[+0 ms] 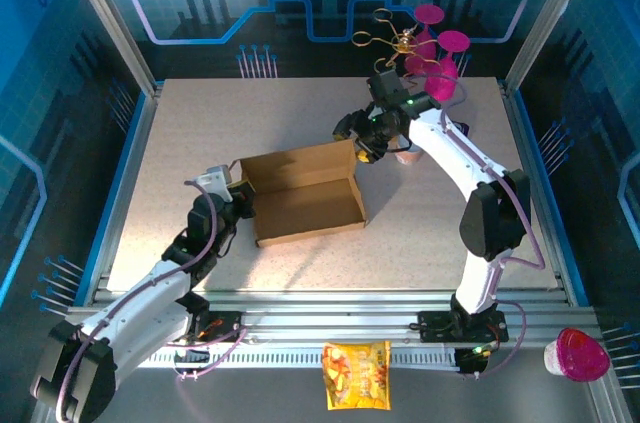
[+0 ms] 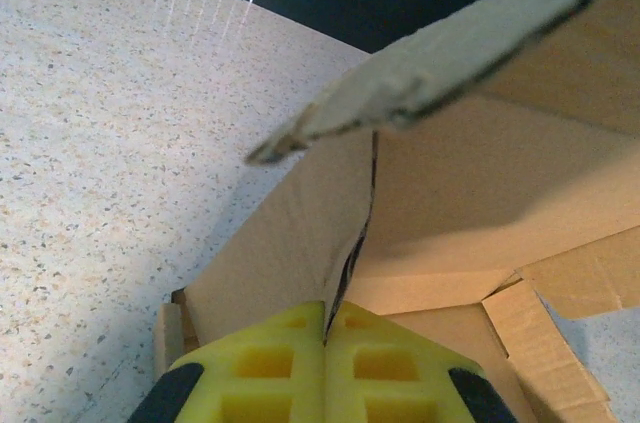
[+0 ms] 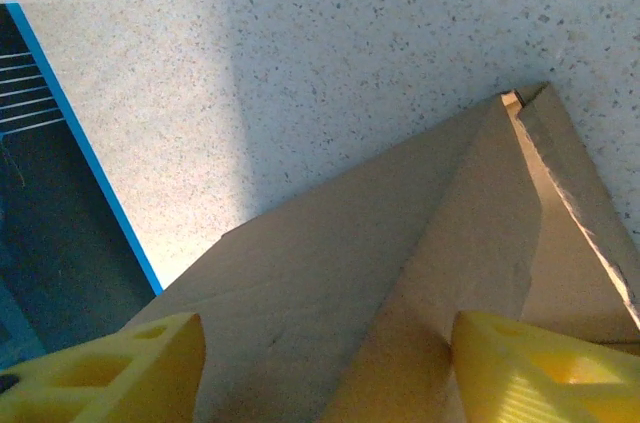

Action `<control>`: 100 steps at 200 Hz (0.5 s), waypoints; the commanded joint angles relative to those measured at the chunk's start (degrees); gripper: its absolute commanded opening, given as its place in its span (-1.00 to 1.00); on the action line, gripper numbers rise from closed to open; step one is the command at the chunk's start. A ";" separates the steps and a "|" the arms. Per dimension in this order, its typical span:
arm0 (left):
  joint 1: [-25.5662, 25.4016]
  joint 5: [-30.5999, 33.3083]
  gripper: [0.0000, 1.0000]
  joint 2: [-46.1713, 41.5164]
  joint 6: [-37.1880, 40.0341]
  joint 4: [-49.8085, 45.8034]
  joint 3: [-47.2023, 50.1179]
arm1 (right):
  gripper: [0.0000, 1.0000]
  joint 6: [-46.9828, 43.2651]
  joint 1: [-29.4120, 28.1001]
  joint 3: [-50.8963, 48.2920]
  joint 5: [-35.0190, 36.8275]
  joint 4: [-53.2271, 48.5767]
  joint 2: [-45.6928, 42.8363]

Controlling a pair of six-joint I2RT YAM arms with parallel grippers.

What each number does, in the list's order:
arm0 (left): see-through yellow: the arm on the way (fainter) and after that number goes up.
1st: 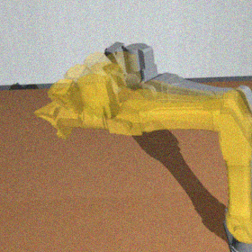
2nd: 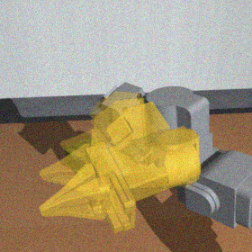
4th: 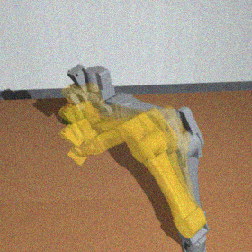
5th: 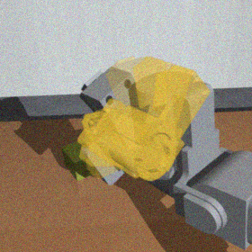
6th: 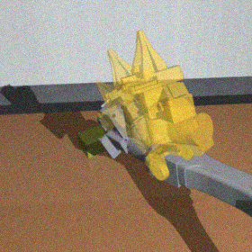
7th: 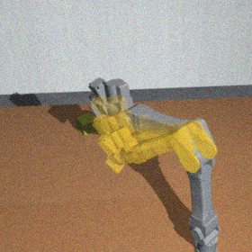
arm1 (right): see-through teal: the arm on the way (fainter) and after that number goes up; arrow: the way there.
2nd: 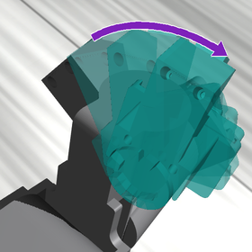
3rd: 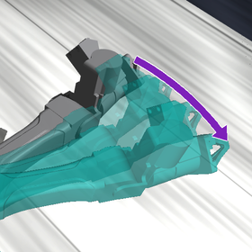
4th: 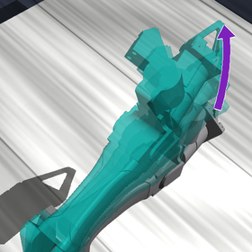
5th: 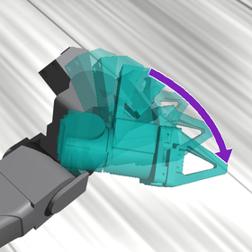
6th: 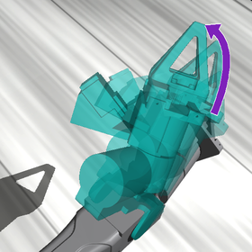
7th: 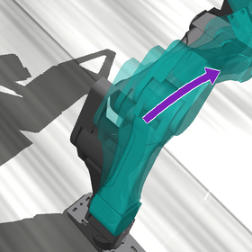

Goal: Fold the paper box

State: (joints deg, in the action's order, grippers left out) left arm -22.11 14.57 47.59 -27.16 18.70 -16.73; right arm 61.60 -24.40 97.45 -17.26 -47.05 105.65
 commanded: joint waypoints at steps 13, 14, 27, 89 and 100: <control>-1.10 -1.31 -1.00 0.24 -3.36 -3.88 -1.89 | 0.25 -1.63 -0.29 -2.85 -1.65 -1.24 -0.59; -1.10 -1.35 -1.00 0.23 -3.44 -4.04 -1.85 | 0.25 -1.73 -0.29 -2.95 -1.60 -1.27 -0.60; -1.14 -1.45 -1.00 -0.35 -4.90 -5.88 -2.24 | 0.25 -2.76 -0.45 -3.89 -0.75 -1.61 -1.11; -1.18 -3.45 -0.88 -4.79 -10.27 -12.08 -1.82 | 0.08 -6.66 -0.82 -11.41 1.12 2.20 -5.16; -1.18 -4.15 -0.75 -5.84 -10.82 -13.39 -1.95 | 0.06 -6.94 -0.83 -12.70 1.50 3.02 -5.93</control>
State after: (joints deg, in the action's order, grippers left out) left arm -22.76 12.86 44.23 -34.63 8.38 -16.91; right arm 57.23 -24.56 87.61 -17.37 -43.70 101.91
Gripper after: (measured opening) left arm 0.072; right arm 0.539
